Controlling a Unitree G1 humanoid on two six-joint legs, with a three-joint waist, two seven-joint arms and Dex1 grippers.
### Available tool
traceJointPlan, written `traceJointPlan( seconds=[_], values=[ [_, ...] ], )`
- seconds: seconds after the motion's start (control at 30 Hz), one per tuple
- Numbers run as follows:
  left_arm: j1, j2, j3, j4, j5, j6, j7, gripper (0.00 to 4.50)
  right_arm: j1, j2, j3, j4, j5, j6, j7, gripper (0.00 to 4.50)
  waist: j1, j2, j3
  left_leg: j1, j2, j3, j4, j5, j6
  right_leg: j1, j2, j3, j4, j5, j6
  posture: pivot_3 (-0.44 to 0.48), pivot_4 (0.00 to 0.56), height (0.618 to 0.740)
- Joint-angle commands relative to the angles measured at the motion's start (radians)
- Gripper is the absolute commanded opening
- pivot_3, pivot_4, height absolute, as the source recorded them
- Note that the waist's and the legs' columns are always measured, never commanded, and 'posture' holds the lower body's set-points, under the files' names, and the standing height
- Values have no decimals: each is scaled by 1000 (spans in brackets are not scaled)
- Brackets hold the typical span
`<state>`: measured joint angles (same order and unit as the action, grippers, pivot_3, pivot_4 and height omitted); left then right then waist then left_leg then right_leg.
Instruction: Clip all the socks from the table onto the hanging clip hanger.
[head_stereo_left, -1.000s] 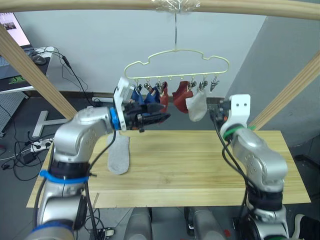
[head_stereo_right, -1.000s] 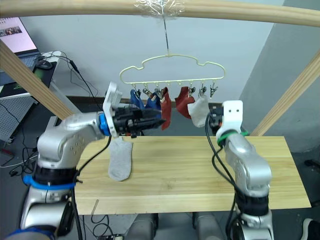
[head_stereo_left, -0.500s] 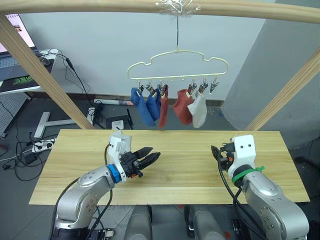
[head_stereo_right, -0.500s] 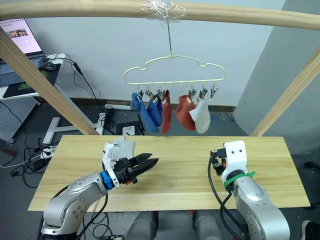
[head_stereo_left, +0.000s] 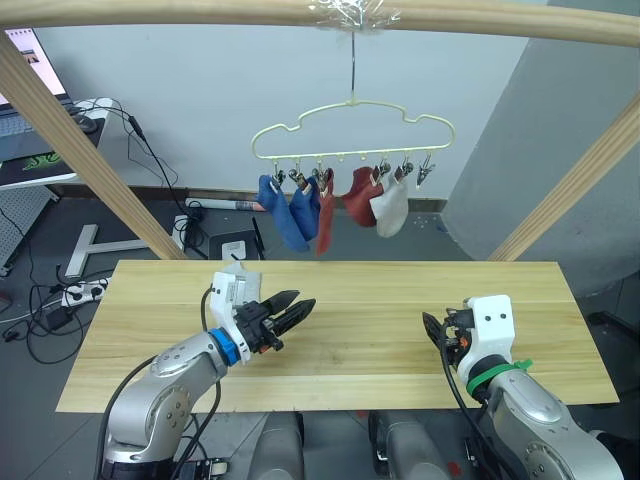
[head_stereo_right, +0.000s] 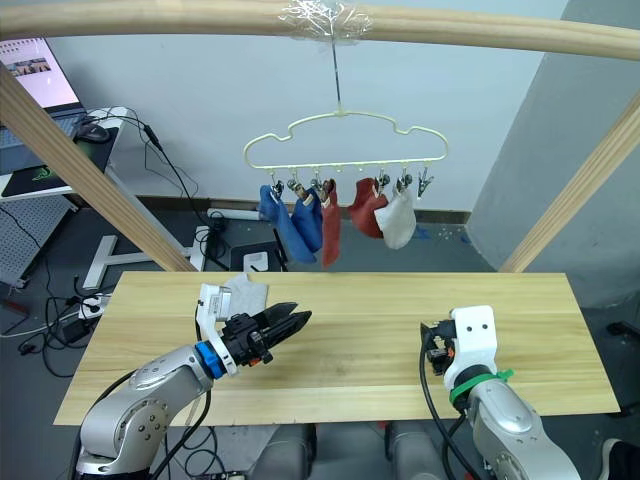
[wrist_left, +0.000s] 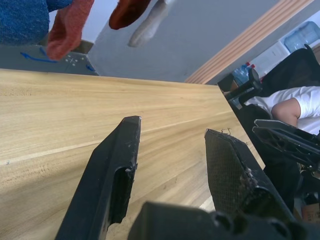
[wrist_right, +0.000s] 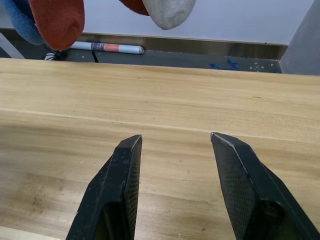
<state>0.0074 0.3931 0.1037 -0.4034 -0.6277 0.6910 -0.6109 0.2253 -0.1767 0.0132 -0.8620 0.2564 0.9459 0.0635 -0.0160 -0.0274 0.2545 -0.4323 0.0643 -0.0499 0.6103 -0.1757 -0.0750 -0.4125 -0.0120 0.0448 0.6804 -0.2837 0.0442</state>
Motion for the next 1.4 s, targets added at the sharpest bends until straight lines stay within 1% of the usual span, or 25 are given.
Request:
traceJointPlan(
  seconds=[0.03, 1.17, 1.23, 1.33, 1.4],
  values=[
    [-3, 7, -5, -35, -15, -11, -4, 2320, 15, 2, -6, -50, 8, -24, 4, 2272, 0, 0, 0, 0, 0, 0, 0, 0, 0, 0, 0, 0, 0, 0, 0, 38, 222, 740],
    [-13, 12, -17, -15, -3, -33, -21, 2320, -15, 22, -16, -38, 11, -6, -5, 2272, -1, 0, 0, 0, 0, 0, 0, 0, 0, 0, 0, 0, 0, 0, 0, 35, 218, 740],
    [-29, 22, -19, -3, 9, -36, -22, 2320, -18, 24, -18, -37, 11, -4, -5, 2272, -1, 0, 0, 0, 0, 0, 0, 0, 0, 0, 0, 0, 0, 0, 0, 38, 217, 740],
    [-83, 58, -22, 44, -1, 11, -36, 2320, -21, 26, -20, -36, 12, -2, -5, 2272, 0, 0, 0, 0, 0, -1, 0, 0, 0, 0, 0, -1, 0, 0, 0, 38, 217, 740],
    [-98, 68, -21, 61, -9, 9, -50, 2662, -27, 26, -22, -34, 12, 0, -4, 2272, -1, 0, 0, 0, 0, 0, 0, 0, 0, 0, 0, -1, 0, 0, 0, 38, 217, 740]
  ],
)
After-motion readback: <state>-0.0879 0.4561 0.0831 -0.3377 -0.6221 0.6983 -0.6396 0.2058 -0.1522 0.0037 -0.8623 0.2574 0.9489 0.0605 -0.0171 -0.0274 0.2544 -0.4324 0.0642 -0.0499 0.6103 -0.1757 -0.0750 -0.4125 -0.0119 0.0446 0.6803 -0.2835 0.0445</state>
